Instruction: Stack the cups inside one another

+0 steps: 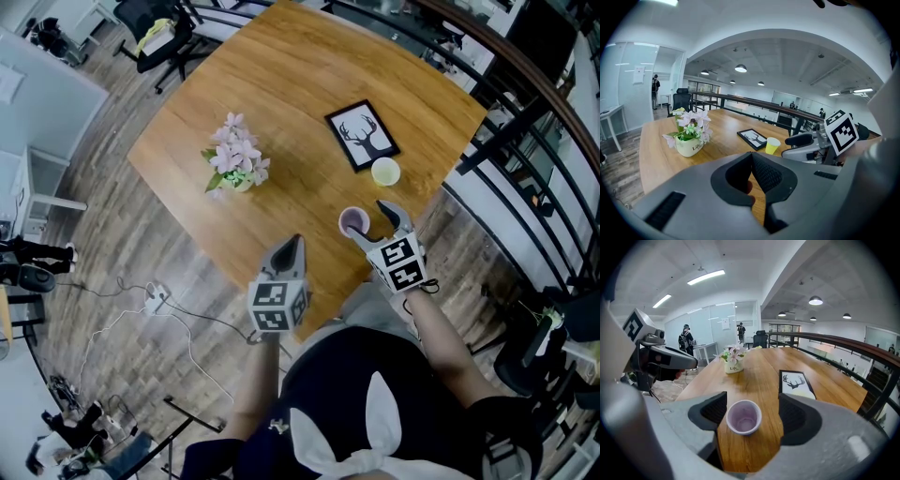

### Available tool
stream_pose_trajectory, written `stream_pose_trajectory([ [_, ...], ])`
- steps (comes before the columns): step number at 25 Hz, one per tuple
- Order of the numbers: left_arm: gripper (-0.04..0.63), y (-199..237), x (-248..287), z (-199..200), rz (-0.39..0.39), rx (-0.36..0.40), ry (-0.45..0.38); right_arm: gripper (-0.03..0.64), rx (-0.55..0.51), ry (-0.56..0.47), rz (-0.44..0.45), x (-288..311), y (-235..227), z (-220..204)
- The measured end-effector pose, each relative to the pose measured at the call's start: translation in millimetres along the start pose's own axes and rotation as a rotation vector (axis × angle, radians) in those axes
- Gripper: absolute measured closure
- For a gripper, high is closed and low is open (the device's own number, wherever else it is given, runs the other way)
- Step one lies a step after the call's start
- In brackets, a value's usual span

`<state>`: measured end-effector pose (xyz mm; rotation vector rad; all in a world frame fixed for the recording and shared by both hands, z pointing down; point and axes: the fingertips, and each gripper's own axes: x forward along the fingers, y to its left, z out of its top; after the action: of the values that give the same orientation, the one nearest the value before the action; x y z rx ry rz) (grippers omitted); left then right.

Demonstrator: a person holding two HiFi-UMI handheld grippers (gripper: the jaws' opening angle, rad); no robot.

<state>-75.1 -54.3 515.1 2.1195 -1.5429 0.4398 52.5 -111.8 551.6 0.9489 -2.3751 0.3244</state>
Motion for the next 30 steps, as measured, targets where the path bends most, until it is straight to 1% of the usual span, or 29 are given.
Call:
stream_pose_trajectory([
  [7, 0.58, -10, 10, 10, -0.023, 0.011, -0.01, 0.273, -0.012, -0.045, -0.055, -9, -32, 25],
  [16, 0.58, -17, 30, 18, -0.043, 0.009, 0.003, 0.273, -0.023, -0.081, -0.106, -6, -74, 51],
  [24, 0.58, -15, 46, 17, -0.043, 0.001, 0.028, 0.273, -0.006, -0.061, -0.123, 9, -102, 47],
  [30, 0.58, -9, 56, 13, -0.026, -0.013, 0.05, 0.273, 0.006, -0.029, -0.121, 23, -118, 34],
])
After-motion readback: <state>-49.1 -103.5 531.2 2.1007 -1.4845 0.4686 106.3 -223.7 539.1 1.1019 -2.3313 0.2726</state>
